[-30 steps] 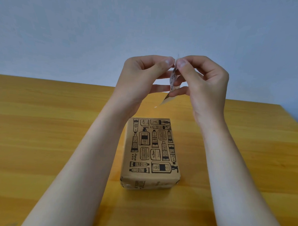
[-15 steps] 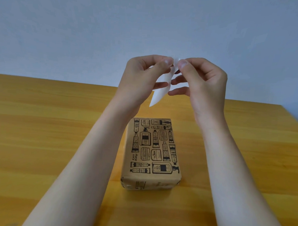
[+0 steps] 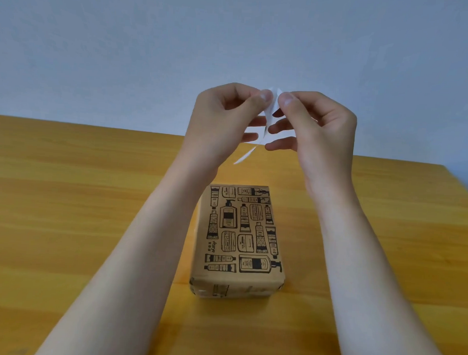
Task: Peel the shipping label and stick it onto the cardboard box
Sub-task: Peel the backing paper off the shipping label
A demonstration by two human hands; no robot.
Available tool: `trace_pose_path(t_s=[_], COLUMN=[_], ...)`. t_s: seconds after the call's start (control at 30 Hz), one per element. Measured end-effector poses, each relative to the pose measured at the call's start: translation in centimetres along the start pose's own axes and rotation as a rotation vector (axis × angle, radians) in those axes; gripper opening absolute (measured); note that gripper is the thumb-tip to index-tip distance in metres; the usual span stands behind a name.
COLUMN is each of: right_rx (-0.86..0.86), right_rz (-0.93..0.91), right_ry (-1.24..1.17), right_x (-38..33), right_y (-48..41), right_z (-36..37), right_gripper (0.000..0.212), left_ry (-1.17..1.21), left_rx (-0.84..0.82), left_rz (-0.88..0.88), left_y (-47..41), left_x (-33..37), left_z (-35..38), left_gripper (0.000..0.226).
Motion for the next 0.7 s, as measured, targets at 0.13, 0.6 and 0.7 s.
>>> trace_pose_path(t_s=[0.13,0.6,0.7], right_rx=[0.026,0.019,-0.005], right_rz=[0.054,0.292,0.275], right_ry=[-0.039,-0.246,-0.227], right_x=[-0.02,0.79,0.82], right_y=[-0.06,-0.11,0.01], right_z=[-0.20,0.06,0.39], right_gripper=[0.013,0.027,0.034], left_ry=[0.027,0.053,0.048], left_rx=[0.078,0.123,0.058], left_rz=[-0.056,-0.185,-0.234], left_y=[-0.05,0.05,0.30], left_x=[-0.14,-0.27,0.14], left_z=[-0.55,-0.85,-0.46], left_gripper=[0.016,0.038,0.053])
Point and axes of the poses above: each hand's wrist, its own y-axis away from the middle knuckle, its own z-axis out of the palm, x = y × z, the point moved 4 cm from there along -y, towards the middle knuckle, and after that the axes turned 4 degrees about -y, right-handed, at the moved point
